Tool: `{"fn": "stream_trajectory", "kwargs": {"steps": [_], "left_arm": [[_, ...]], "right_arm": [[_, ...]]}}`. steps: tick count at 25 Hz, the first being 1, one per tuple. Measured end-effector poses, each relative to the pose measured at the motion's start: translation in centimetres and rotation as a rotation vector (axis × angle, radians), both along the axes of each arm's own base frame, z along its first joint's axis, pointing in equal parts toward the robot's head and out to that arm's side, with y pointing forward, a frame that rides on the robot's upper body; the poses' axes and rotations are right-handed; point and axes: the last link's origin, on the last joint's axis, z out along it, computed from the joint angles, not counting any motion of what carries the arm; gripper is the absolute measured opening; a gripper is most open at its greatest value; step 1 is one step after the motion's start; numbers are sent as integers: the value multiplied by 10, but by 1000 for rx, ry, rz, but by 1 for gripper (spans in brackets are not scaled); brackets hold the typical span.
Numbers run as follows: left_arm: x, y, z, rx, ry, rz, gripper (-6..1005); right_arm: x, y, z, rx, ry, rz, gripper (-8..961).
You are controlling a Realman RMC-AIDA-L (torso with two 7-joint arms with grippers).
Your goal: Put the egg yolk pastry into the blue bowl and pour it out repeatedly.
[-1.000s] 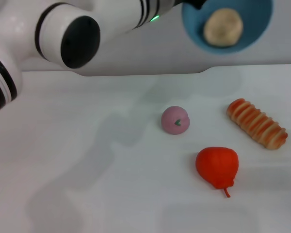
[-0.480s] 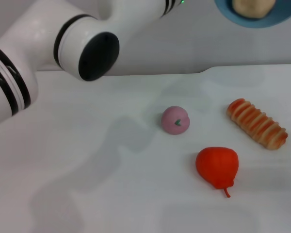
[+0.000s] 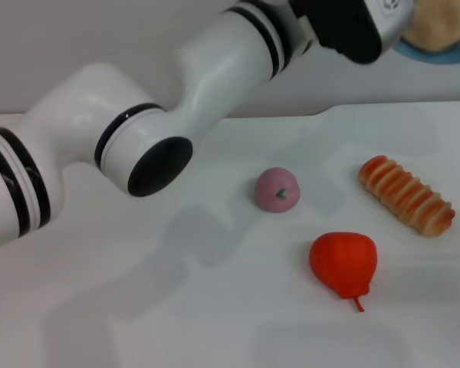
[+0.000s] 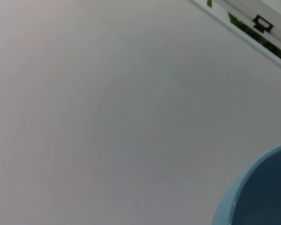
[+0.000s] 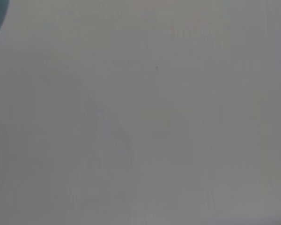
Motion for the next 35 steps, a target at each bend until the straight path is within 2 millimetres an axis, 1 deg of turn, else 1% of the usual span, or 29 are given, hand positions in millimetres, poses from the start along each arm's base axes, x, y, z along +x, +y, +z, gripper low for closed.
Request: {"fn": "stream_trajectory", "kwargs": {"steps": [6,13,18,20,22,23,26,27,28,30,31,32,34,35], "left_arm": [[-4,-10,-3,14,-16,-47,0],[0,-9,-9,-8,23,-38,-1],[3,-2,-14,-72,44,55,-1],[2,5,-11,-98,47,116,0],[0,17,-6,-139,52,218,0],[-3,21,-5,-157,58,256,0],[-16,43,10,-250,51,462,-1],[-20,46,12,-267,51,496,-1],[-28,51,16,-292,49,557,-1],[-40,57,20,-332,47,646,-1],[-53,62,23,-361,49,723,-1],[-53,62,23,-361,49,723,-1],[-69,65,25,-394,68,813,-1],[-73,66,25,-404,73,839,0]], "right_arm": [[-2,2,1,1,-1,7,516],[-1,2,1,1,-1,7,512],[0,0,0,1,0,1,509],[0,0,1,1,-1,0,508],[1,0,1,1,-1,0,507],[0,0,1,1,-2,1,506],[0,1,2,3,-4,4,505],[0,1,2,3,-4,5,504],[-1,2,2,3,-4,6,504],[-2,3,2,-2,-8,12,503],[-3,4,1,-7,-12,19,502],[-3,4,1,-7,-12,19,502],[-5,6,2,-11,-17,27,500],[-6,8,2,-12,-18,30,500]]}}
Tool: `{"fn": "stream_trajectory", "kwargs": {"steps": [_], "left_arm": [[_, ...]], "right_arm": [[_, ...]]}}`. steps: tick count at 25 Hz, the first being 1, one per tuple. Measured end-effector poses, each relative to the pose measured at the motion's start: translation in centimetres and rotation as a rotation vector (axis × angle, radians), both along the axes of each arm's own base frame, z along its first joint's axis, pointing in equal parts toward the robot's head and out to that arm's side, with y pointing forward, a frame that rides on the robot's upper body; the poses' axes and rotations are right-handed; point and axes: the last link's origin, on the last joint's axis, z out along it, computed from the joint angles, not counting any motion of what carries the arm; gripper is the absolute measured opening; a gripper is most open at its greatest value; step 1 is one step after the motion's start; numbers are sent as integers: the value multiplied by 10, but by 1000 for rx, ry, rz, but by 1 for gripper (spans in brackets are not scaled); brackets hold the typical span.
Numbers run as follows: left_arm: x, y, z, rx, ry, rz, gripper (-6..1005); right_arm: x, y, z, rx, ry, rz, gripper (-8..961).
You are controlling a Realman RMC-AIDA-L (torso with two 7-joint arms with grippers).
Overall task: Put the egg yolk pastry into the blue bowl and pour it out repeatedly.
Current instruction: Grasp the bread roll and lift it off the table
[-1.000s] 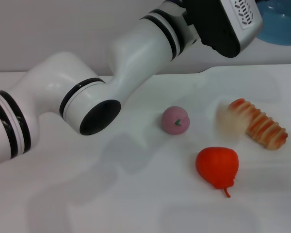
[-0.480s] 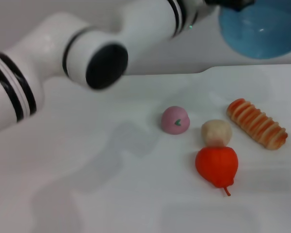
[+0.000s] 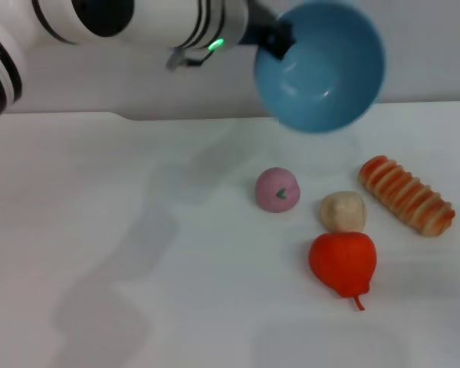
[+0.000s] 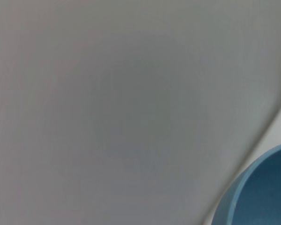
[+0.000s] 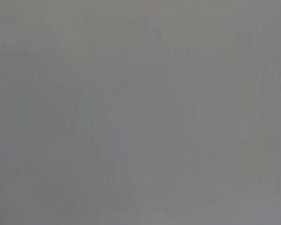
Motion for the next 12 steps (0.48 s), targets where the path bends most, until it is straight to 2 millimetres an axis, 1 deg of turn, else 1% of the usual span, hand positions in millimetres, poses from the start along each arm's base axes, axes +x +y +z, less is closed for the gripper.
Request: {"fn": "stream_trajectory", "kwargs": {"steps": [5,6,8,12], "left_arm": [[-33,3,2,-72,53,211,0],[-40,2,3,-77,59,244,0],[-51,1,5,-83,54,302,-1],[-73,-4,10,-100,46,405,-1]], "right_arm": [[-8,8,2,-16,-17,38,497],[-10,13,3,-24,-2,43,497],[-12,16,4,-30,10,45,496],[-17,30,6,-114,-1,42,493]]}}
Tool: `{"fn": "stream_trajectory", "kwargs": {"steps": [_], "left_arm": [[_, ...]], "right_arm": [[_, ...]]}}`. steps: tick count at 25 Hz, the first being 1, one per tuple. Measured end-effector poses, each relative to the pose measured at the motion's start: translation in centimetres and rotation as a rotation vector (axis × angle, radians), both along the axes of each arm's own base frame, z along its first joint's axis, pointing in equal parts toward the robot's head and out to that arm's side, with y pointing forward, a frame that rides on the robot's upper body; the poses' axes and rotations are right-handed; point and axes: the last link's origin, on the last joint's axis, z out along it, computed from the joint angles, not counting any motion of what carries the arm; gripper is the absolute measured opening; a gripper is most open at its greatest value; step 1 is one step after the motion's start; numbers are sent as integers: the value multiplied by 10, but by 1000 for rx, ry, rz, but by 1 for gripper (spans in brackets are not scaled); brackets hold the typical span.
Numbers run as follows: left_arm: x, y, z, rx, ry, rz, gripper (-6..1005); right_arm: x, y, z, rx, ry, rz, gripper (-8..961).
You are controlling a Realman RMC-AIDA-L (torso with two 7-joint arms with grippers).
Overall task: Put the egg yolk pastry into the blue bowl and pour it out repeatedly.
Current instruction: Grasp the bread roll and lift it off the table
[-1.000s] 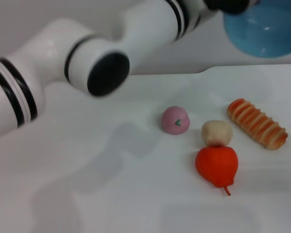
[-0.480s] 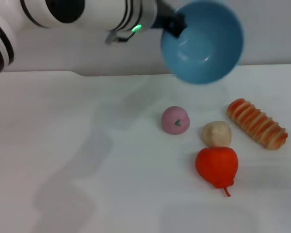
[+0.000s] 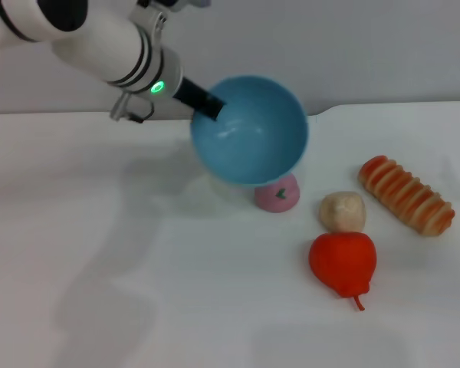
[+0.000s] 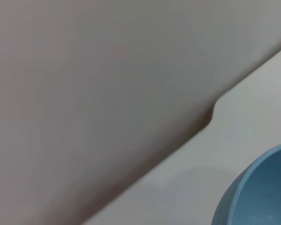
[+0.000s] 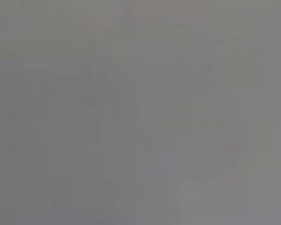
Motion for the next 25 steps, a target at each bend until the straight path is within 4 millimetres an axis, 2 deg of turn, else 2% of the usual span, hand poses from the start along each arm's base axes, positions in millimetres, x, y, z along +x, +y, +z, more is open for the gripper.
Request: {"fn": "stream_trajectory", "kwargs": {"steps": [5,9,15,20,23,25], "left_arm": [[-26,-7,3,-13,44,113,0],[-39,-13,1,-9,35,153,0],[-47,-15,1,1,11,188,-1],[-47,-16,1,11,-4,209,-1],[-48,-16,1,10,-4,213,-1],[-49,-17,0,10,-5,217,-1]], "right_arm": [[-11,15,2,-117,5,-3,491],[-30,27,12,-233,55,5,489],[-54,37,24,-446,113,-123,485],[-77,46,29,-583,179,-148,483],[-86,52,31,-644,216,-190,481],[-86,58,27,-705,206,-280,480]]}}
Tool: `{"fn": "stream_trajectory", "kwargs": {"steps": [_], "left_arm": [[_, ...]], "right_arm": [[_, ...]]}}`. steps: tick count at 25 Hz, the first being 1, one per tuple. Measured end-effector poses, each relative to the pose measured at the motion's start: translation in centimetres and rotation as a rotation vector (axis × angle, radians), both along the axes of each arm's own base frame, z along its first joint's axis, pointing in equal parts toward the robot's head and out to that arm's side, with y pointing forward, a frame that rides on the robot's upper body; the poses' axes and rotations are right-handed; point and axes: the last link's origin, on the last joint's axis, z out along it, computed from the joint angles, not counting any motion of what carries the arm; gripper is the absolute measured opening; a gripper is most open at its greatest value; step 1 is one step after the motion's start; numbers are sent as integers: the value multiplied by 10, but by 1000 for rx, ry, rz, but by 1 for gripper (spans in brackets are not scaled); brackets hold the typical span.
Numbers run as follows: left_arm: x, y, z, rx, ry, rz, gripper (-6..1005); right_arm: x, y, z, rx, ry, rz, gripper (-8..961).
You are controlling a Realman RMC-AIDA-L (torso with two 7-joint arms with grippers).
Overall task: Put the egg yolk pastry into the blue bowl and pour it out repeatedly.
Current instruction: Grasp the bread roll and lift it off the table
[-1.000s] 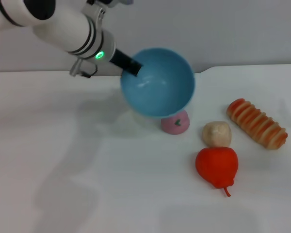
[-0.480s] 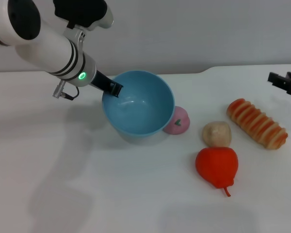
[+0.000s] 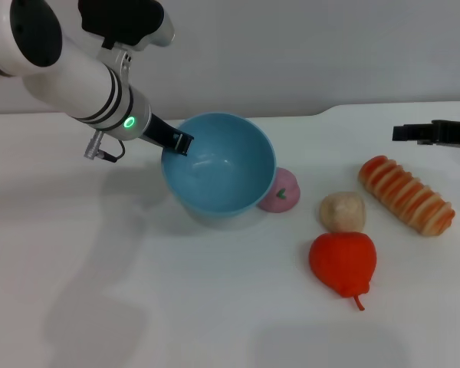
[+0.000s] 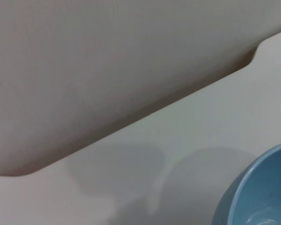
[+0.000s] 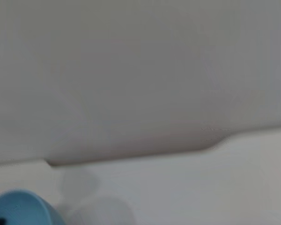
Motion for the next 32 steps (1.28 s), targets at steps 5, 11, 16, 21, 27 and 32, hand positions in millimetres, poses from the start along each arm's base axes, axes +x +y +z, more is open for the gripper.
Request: {"fn": "stream_trajectory", "kwargs": {"steps": [5,11,16,21,27,32], "left_arm": [[-2,0,1,12,-9,9,0],[-2,0,1,18,-9,5,0],[-2,1,2,20,-9,3,-1],[-1,1,1,21,-8,0,-1],[0,1,1,19,-6,-4,-1],[0,1,0,17,-5,-4,-1]], "right_arm": [[0,5,-12,-73,-45,-43,477],[-8,11,-31,-122,-45,-44,474],[-9,13,-52,-164,-46,-65,471],[-7,13,-65,-170,-67,-74,469],[-4,9,-80,-170,-70,-91,465],[3,2,-90,-169,-77,-113,463]]}}
